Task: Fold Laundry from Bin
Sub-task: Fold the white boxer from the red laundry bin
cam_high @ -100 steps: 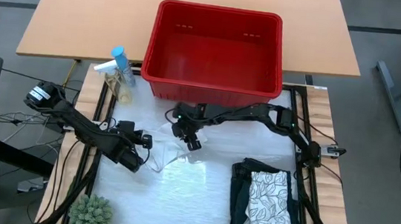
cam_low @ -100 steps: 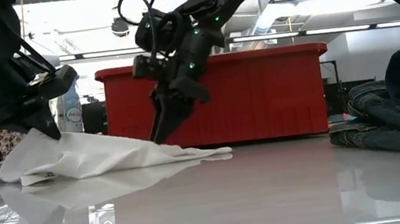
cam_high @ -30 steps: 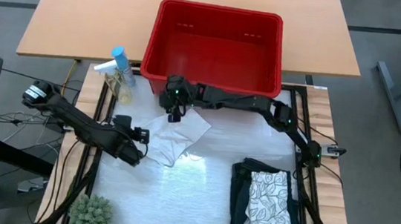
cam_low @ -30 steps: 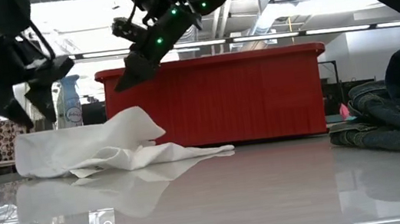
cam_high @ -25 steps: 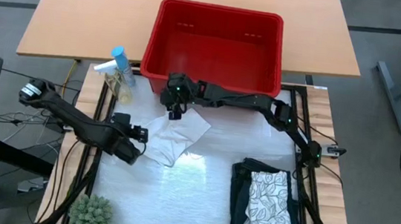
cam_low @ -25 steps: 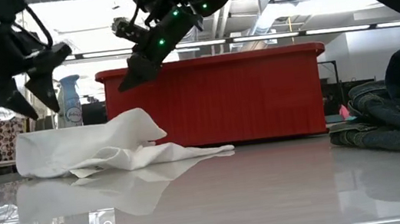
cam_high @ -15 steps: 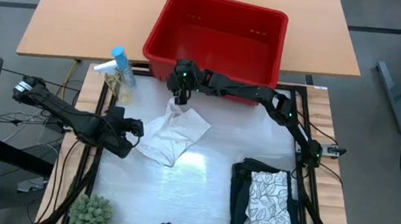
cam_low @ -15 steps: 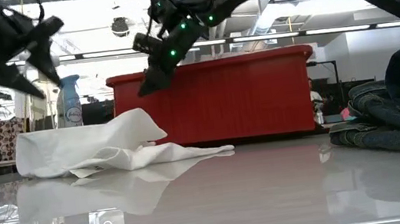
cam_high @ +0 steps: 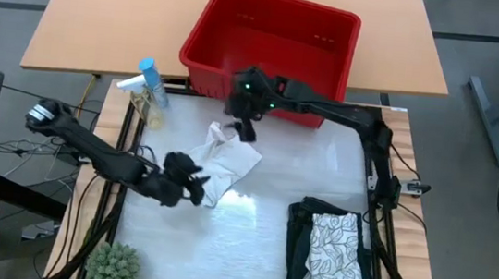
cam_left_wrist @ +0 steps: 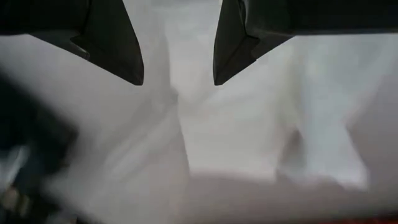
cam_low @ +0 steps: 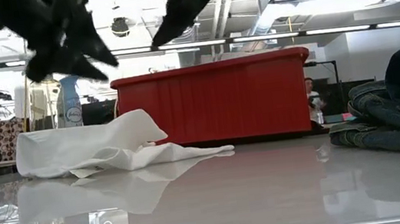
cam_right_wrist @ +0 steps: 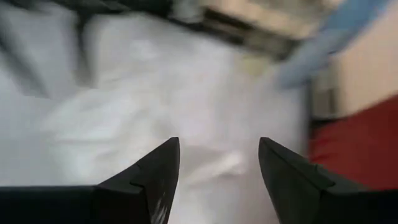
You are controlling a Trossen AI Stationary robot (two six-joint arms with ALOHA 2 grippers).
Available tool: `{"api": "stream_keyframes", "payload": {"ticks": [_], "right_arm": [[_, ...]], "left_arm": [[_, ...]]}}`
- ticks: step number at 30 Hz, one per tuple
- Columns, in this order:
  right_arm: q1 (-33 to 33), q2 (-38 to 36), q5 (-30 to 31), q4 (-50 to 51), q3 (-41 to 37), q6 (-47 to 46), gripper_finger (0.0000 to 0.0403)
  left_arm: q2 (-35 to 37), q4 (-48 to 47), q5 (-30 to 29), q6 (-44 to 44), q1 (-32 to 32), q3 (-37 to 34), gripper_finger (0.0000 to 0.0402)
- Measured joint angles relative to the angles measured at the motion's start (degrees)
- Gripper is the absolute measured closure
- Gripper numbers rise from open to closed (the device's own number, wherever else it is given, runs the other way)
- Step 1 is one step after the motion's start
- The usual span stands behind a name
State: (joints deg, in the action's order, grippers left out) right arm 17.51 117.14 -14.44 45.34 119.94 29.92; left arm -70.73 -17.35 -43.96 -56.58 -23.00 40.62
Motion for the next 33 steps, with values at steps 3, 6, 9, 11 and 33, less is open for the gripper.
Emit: {"api": "stream_keyframes", "payload": {"ticks": [3, 6, 9, 11, 33], "right_arm": [[-0.97, -0.35, -8.19, 5.99, -1.48, -1.40, 0.0159], [-2.24, 0.34, -10.29, 9.16, -5.29, 0.31, 0.0159], [-3.55, 0.48, -9.31, 7.26, -9.91, 2.65, 0.0159], [-3.91, 0.44, -8.35, 3.53, -13.13, 3.62, 0.0159], [-3.55, 3.00, 0.11, -17.46, -32.78, 3.97, 0.0165]], "left_arm": [[-6.91, 1.14, 4.20, -0.22, -0.05, 0.00, 0.0220], [-12.45, 3.14, 6.67, 0.88, -0.11, 0.00, 0.0220], [-15.70, 5.19, 8.87, 4.97, -0.38, 0.00, 0.0220], [-17.04, 4.98, 10.32, 7.32, -0.42, 0.00, 0.0220], [-16.49, 2.47, 12.62, 21.90, -0.64, 0.04, 0.0220]]}}
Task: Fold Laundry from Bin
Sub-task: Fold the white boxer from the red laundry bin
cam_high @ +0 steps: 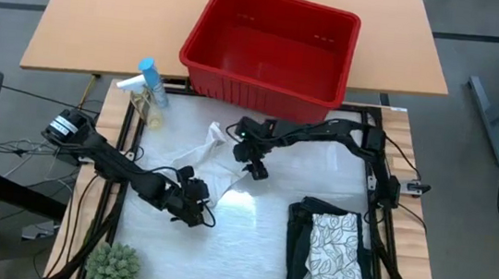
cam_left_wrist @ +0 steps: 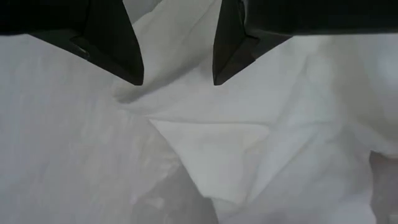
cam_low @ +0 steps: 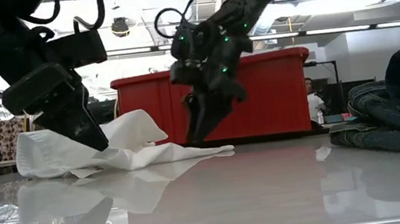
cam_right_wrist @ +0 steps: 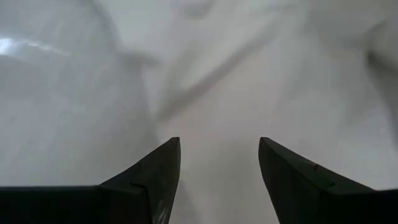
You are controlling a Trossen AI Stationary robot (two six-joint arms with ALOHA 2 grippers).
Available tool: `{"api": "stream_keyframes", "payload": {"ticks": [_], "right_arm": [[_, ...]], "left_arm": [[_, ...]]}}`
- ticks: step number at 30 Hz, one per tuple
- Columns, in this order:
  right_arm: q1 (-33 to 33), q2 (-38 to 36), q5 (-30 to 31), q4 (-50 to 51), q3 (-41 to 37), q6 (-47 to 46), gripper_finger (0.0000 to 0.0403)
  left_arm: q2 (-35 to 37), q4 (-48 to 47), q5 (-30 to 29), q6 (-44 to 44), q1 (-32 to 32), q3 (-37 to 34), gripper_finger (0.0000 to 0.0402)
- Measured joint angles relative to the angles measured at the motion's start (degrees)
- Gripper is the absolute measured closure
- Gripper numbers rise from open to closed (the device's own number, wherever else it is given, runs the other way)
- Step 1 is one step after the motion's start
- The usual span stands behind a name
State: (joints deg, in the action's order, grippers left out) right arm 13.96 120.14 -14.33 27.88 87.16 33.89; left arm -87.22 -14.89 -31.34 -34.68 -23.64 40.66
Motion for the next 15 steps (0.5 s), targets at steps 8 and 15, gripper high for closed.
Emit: {"api": "stream_keyframes", "payload": {"ticks": [8, 15], "right_arm": [[0.02, 2.36, 1.36, -1.43, -0.25, -2.75, 0.0214], [-0.04, 2.70, 1.01, -0.92, -0.20, -3.06, 0.0247]], "left_arm": [[-0.09, -1.80, -0.67, 0.97, 0.67, -0.04, 0.0258], [-0.09, -2.12, -1.72, 5.03, 2.53, -0.04, 0.0329]]}}
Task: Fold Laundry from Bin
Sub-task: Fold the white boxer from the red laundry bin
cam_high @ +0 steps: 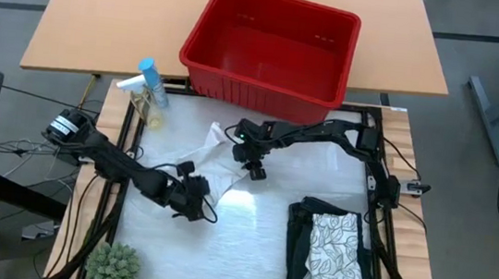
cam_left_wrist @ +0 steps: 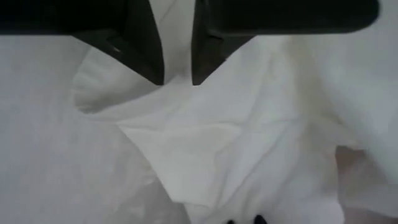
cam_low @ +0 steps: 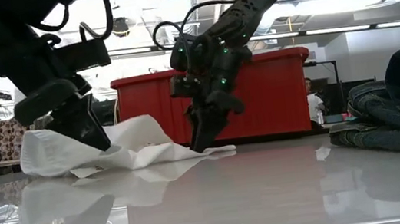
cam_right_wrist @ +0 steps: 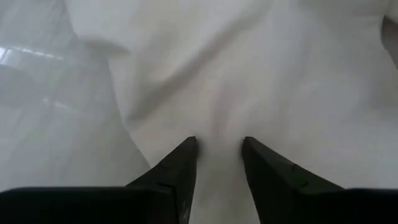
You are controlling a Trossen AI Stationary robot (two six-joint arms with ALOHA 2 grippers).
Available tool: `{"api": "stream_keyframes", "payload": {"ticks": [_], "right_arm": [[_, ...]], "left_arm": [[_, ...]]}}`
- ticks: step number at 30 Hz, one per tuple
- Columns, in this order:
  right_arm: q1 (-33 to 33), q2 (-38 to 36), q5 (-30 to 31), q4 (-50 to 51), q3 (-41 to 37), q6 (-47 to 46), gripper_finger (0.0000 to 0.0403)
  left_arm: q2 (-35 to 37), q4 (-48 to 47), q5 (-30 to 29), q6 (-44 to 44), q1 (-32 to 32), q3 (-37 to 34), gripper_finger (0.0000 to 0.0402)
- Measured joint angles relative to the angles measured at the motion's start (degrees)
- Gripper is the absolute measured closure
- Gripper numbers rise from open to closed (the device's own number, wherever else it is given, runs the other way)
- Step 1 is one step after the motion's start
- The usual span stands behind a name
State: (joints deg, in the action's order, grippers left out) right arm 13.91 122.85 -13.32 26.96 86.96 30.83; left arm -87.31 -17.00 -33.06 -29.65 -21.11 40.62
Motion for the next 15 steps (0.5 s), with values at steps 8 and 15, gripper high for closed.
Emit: {"api": "stream_keyframes", "payload": {"ticks": [8, 15], "right_arm": [[0.02, 0.00, -0.02, 1.99, 0.00, -2.34, 0.0267], [0.00, 0.00, -0.04, 3.47, 0.02, -2.85, 0.0271]], "left_arm": [[-0.02, -0.36, 5.37, -0.58, -0.01, 0.00, 0.0397], [-0.02, -6.79, 5.62, -9.41, -3.13, 0.00, 0.0401]]}}
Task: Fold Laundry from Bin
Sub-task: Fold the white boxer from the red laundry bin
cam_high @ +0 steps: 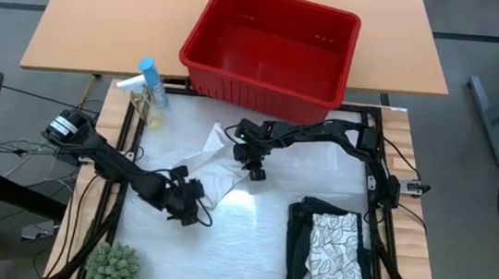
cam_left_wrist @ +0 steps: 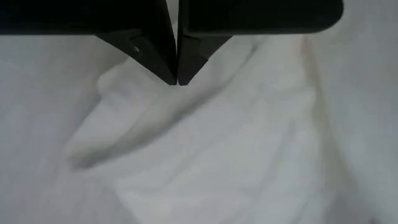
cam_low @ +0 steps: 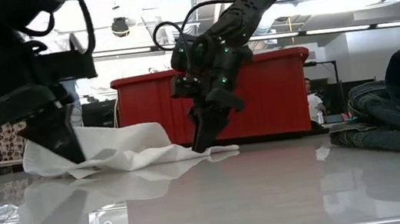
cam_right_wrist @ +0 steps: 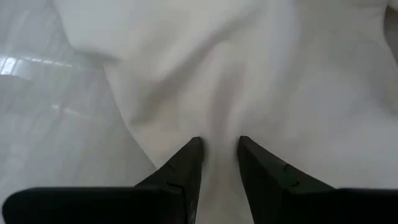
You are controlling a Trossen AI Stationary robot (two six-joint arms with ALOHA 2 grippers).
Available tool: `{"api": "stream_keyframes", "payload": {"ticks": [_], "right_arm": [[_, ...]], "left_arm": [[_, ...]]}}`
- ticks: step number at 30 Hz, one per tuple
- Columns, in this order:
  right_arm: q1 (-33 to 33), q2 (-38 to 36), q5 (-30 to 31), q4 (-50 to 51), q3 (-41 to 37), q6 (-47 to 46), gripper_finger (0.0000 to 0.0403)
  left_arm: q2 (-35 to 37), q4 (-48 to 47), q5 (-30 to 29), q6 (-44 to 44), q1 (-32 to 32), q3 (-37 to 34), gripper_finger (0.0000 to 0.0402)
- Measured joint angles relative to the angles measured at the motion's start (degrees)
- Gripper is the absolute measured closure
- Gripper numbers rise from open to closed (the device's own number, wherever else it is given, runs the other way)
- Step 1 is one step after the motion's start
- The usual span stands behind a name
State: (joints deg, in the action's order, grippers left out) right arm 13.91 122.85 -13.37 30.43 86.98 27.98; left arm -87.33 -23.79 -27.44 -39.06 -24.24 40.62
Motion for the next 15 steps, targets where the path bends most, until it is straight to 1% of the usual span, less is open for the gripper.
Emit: {"api": "stream_keyframes", "payload": {"ticks": [3, 6, 8, 10, 12, 13, 15], "right_arm": [[0.00, -0.04, -0.15, 0.96, 0.00, -0.67, 0.0271], [0.00, -0.04, -0.17, 1.36, 0.02, -1.25, 0.0271], [0.00, -0.04, -0.17, 1.66, 0.02, -1.95, 0.0271], [0.00, -0.07, -0.20, 1.81, 0.02, -3.01, 0.0271], [0.00, -0.05, -0.20, 1.86, 0.02, -3.92, 0.0271], [0.00, -0.07, -0.20, 1.84, 0.02, -4.03, 0.0271], [-0.02, -0.07, -0.21, 1.71, 0.00, -4.12, 0.0271]], "left_arm": [[0.00, -3.03, -0.14, -4.83, -2.12, 0.00, 0.0401], [0.00, -3.26, -1.32, -7.51, -4.42, 0.00, 0.0401], [0.00, -3.00, -3.14, -9.14, -5.88, 0.00, 0.0401], [0.89, -1.04, -6.55, -11.74, -7.15, -0.02, 0.0401], [3.01, 4.38, -12.33, -12.72, -7.98, 0.00, 0.0401], [3.69, 7.42, -15.84, -12.00, -8.15, 0.12, 0.0401], [3.83, 11.64, -21.64, -6.16, -7.98, 0.13, 0.0402]]}}
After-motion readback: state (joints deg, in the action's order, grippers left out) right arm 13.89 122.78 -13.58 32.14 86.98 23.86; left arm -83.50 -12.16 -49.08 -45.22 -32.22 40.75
